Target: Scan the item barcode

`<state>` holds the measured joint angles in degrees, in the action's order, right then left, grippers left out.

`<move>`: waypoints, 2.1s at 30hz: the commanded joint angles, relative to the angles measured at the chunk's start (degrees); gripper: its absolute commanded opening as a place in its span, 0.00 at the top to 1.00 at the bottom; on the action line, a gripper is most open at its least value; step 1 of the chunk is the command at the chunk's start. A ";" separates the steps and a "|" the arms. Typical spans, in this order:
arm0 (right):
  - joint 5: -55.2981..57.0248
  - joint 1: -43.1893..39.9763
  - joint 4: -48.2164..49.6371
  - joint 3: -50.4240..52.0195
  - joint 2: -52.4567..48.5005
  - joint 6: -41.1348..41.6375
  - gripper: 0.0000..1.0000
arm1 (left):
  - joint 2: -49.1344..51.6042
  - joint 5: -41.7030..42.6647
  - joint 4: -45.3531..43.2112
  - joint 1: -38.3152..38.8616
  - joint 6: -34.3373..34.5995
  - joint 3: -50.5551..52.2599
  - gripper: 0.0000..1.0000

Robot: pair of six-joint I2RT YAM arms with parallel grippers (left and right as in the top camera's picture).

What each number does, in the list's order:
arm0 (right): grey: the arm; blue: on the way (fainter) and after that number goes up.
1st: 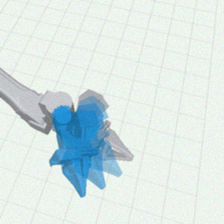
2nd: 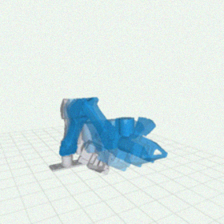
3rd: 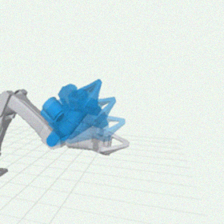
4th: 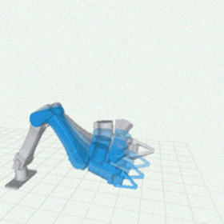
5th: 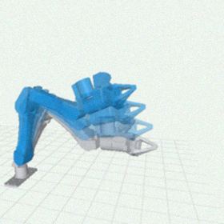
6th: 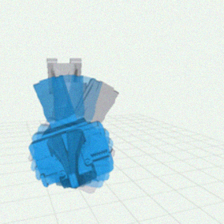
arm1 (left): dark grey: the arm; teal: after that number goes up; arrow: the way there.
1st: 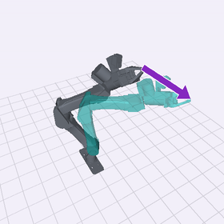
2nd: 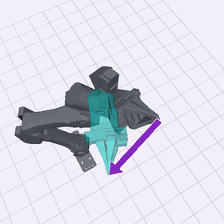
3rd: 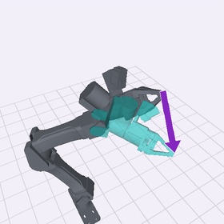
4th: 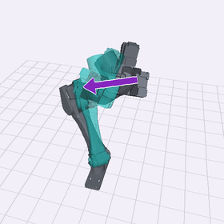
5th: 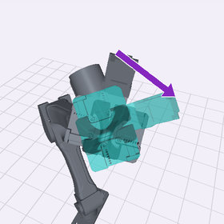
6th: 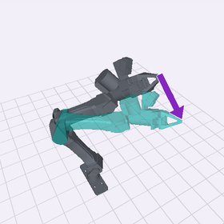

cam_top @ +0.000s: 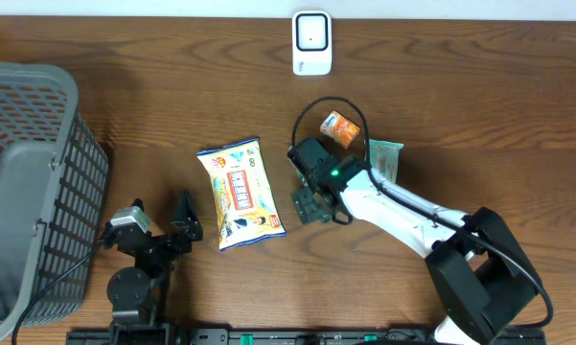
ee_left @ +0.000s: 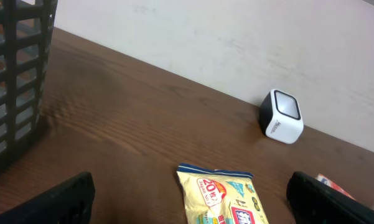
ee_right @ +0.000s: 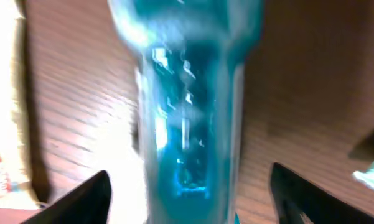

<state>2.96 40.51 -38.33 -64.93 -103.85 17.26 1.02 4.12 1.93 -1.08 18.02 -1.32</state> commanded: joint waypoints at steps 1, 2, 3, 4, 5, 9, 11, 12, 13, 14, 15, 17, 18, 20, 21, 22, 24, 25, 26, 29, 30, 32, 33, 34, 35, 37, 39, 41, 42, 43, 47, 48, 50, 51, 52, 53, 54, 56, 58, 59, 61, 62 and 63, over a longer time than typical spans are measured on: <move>0.11 0.04 -0.48 -2.43 1.75 -0.13 0.28 | -0.35 0.55 1.66 -0.20 -0.13 1.09 0.03; 0.11 0.04 -0.96 -2.40 1.73 -0.13 0.35 | -0.35 0.55 1.66 -0.20 -0.13 1.09 0.03; 0.11 0.04 -1.44 -2.38 1.70 -0.13 0.41 | -0.35 0.55 1.66 -0.20 -0.13 1.09 0.03; 0.11 0.04 -2.12 -2.34 1.55 -0.13 0.42 | -0.35 0.55 1.66 -0.20 -0.13 1.09 0.03; 0.11 0.04 -2.84 -2.29 1.53 -0.13 0.42 | -0.35 0.55 1.66 -0.20 -0.13 1.09 0.03; 0.15 0.04 -2.01 -0.92 1.51 -0.13 0.37 | -0.35 0.55 1.66 -0.20 -0.13 1.09 0.03; 0.11 0.04 -0.57 0.50 1.51 -0.11 0.37 | -0.35 0.55 1.66 -0.20 -0.13 1.09 0.03; 0.13 0.04 0.17 1.25 1.51 -0.13 0.34 | -0.35 0.55 1.66 -0.20 -0.13 1.09 0.03; 0.11 0.04 1.05 2.21 1.51 -0.13 0.33 | -0.35 0.55 1.66 -0.20 -0.13 1.09 0.03; 0.09 0.04 2.14 3.32 1.51 -0.11 0.33 | -0.35 0.55 1.66 -0.20 -0.13 1.09 0.03; 0.07 0.04 3.34 4.44 1.51 -0.09 0.34 | -0.35 0.55 1.66 -0.20 -0.13 1.09 0.03; 0.09 0.04 5.01 6.01 1.51 -0.11 0.39 | -0.33 0.55 1.66 -0.20 -0.13 1.09 0.03; 0.09 0.04 5.77 6.71 1.51 -0.11 0.41 | -0.31 0.55 1.66 -0.20 -0.13 1.09 0.03; 0.09 0.04 6.78 7.63 1.51 -0.11 0.50 | -0.31 0.55 1.66 -0.20 -0.13 1.09 0.03; 0.09 0.04 7.04 7.74 1.51 -0.11 0.59 | -0.31 0.55 1.66 -0.20 -0.13 1.09 0.03; 0.11 0.04 7.21 7.74 1.51 -0.11 0.67 | -0.31 0.55 1.66 -0.20 -0.13 1.09 0.03; 0.11 0.04 7.91 7.74 1.51 -0.13 0.77 | -0.31 0.55 1.66 -0.20 -0.13 1.09 0.03; 0.11 0.02 8.35 7.74 1.51 -0.13 0.80 | -0.31 0.55 1.66 -0.20 -0.13 1.09 0.03; 0.11 0.02 8.85 7.74 1.51 -0.13 0.86 | -0.31 0.55 1.66 -0.20 -0.13 1.09 0.03; 0.11 0.02 9.55 7.74 1.51 -0.11 0.93 | -0.31 0.55 1.66 -0.20 -0.13 1.09 0.03; 0.11 0.02 9.57 7.74 1.51 -0.11 0.96 | -0.31 0.55 1.66 -0.20 -0.13 1.09 0.03; 0.11 0.02 9.53 7.74 1.51 -0.13 0.99 | -0.31 0.55 1.66 -0.20 -0.13 1.09 0.03; 0.11 0.02 9.49 7.74 1.51 -0.11 0.99 | -0.31 0.55 1.66 -0.20 -0.13 1.09 0.03; 0.11 0.04 9.49 7.74 1.51 -0.13 0.99 | -0.31 0.55 1.66 -0.20 -0.13 1.09 0.03; 0.11 0.04 9.44 7.74 1.51 -0.13 0.99 | -0.31 0.55 1.66 -0.20 -0.13 1.09 0.03; 0.11 0.02 9.44 7.74 1.51 -0.13 0.99 | -0.31 0.55 1.66 -0.20 -0.13 1.09 0.03; 0.07 0.02 9.22 7.69 1.53 -0.13 0.86 | -0.31 0.55 1.66 -0.20 -0.13 1.09 0.03; 0.09 0.04 8.07 7.32 1.55 -0.20 0.69 | -0.31 0.55 1.66 -0.20 -0.13 1.09 0.03; 0.09 0.02 6.97 6.84 1.57 -0.22 0.65 | -0.31 0.55 1.66 -0.20 -0.13 1.09 0.03; 0.09 0.02 5.25 6.01 1.62 -0.37 0.62 | -0.31 0.55 1.66 -0.20 -0.13 1.09 0.03; 0.00 0.02 -3.08 0.20 1.66 -2.19 0.40 | -0.31 0.55 1.66 -0.20 -0.13 1.09 0.03; -0.09 0.04 -4.63 -1.29 1.66 -2.86 0.35 | -0.31 0.55 1.66 -0.20 -0.13 1.09 0.03; -0.11 0.04 -7.63 -4.46 1.66 -3.63 0.20 | -0.31 0.55 1.66 -0.20 -0.13 1.09 0.03; -0.11 0.04 -9.16 -6.29 1.66 -3.65 0.13 | -0.31 0.55 1.66 -0.20 -0.13 1.09 0.03; -0.11 0.04 -10.23 -7.78 1.66 -3.65 0.06 | -0.31 0.55 1.66 -0.20 -0.13 1.09 0.03; -0.13 0.04 -11.04 -9.31 1.66 -4.04 0.01 | -0.31 0.55 1.66 -0.20 -0.13 1.09 0.03; -0.11 0.04 -10.95 -9.66 1.66 -4.33 0.01 | -0.31 0.55 1.66 -0.20 -0.13 1.09 0.03; -0.04 0.04 -10.36 -9.49 1.55 -4.55 0.01 | -0.31 0.55 1.66 -0.20 -0.13 1.09 0.03; -0.07 0.00 -9.29 -8.50 1.14 -4.48 0.01 | -0.31 0.55 1.66 -0.20 -0.13 1.09 0.03; -0.07 0.02 -8.48 -7.65 0.96 -4.48 0.01 | -0.31 0.55 1.66 -0.20 -0.13 1.09 0.03; -0.11 0.02 -6.62 -5.79 0.39 -4.48 0.01 | -0.31 0.55 1.66 -0.20 -0.13 1.09 0.03; -0.13 0.02 -5.66 -4.85 -0.24 -4.46 0.01 | -0.31 0.55 1.66 -0.20 -0.13 1.09 0.03; -0.11 0.04 -5.33 -4.28 -0.59 -4.46 0.03 | -0.31 0.55 1.68 -0.20 -0.13 1.09 0.03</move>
<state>2.48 40.51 -44.64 -71.72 -103.07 13.37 1.02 4.12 1.93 -1.08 18.02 -1.30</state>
